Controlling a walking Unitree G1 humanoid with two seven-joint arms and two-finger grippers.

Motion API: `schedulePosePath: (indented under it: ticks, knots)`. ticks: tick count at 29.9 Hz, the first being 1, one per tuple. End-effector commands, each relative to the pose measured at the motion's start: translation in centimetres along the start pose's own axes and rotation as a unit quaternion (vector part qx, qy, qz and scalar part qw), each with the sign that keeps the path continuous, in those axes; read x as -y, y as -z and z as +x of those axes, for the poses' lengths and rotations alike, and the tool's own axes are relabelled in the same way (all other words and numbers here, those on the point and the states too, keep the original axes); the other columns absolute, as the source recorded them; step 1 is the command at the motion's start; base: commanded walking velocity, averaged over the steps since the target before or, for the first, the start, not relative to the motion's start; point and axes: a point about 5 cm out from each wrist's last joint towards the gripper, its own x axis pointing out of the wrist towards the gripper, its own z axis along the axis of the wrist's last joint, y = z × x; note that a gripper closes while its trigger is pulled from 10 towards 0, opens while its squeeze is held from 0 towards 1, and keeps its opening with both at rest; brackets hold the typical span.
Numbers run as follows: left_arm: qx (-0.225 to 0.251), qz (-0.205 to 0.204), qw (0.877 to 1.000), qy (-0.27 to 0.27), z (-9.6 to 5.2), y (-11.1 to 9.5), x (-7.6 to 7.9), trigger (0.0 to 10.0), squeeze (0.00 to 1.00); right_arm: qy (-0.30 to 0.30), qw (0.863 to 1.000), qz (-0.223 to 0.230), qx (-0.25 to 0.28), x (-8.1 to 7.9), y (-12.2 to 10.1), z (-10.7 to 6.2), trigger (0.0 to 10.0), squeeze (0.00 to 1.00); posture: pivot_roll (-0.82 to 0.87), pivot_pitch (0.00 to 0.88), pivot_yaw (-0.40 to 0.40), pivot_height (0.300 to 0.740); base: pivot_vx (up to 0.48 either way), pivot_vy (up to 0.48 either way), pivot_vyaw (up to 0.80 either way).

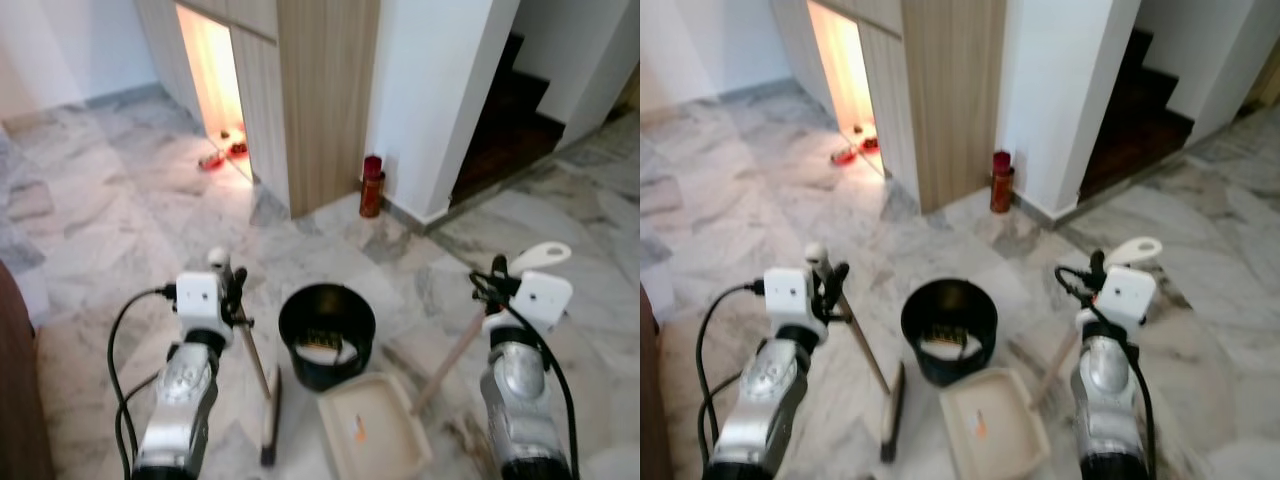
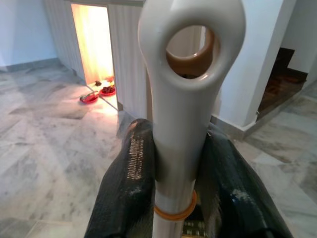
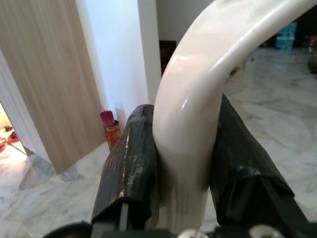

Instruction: Sweep floor

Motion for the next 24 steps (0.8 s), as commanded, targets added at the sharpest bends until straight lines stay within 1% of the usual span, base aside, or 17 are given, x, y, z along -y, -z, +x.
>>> schedulePosePath:
  ticks: [1, 6, 13, 15, 16, 21, 24]
  knots:
    - [0.019, 0.005, 1.0, -0.001, 0.4, -0.8, 0.1, 10.0, 0.0, -0.005, 1.0, 0.004, 0.023, -0.2, -0.9, 0.3, 10.0, 0.0, -0.02, 0.0, -0.013, 0.74, 0.0, 0.0, 0.0]
    - [0.02, 0.001, 1.0, -0.002, 0.4, -0.7, 0.4, 10.0, 0.0, -0.014, 1.0, 0.003, 0.026, 0.0, -1.1, 0.4, 10.0, 0.0, -0.03, 0.0, -0.022, 0.74, 0.0, 0.0, 0.0]
    - [0.022, -0.01, 1.0, -0.002, 0.5, -0.5, 1.1, 10.0, 0.0, -0.016, 1.0, 0.007, 0.017, 1.0, -1.1, 0.6, 10.0, 0.0, -0.05, 0.0, -0.041, 0.74, 0.0, 0.0, 0.0]
    - [0.021, -0.014, 1.0, 0.0, 0.5, -0.4, 1.6, 10.0, 0.0, -0.017, 1.0, 0.007, 0.011, 1.7, -1.1, 0.7, 10.0, 0.0, -0.07, 0.0, -0.048, 0.74, 0.0, 0.0, -0.67]
    - [0.021, -0.014, 1.0, 0.0, 0.5, -0.4, 1.6, 10.0, 0.0, -0.017, 1.0, 0.007, 0.011, 1.7, -1.1, 0.7, 10.0, 0.0, -0.07, 0.0, -0.048, 0.74, 0.0, 0.0, -0.8]
    - [0.016, -0.03, 0.999, 0.011, 0.5, 0.1, 2.8, 10.0, 0.0, -0.009, 1.0, -0.013, 0.01, 3.3, -1.4, 0.9, 10.0, 0.0, -0.1, 0.0, -0.051, 0.74, 0.0, 0.0, -0.8]
    - [0.014, -0.027, 0.999, 0.024, 0.5, 0.3, 3.4, 10.0, 0.0, -0.001, 1.0, -0.015, 0.008, 4.0, -1.3, 0.8, 10.0, 0.0, -0.11, 0.0, -0.042, 0.74, 0.0, 0.0, -0.8]
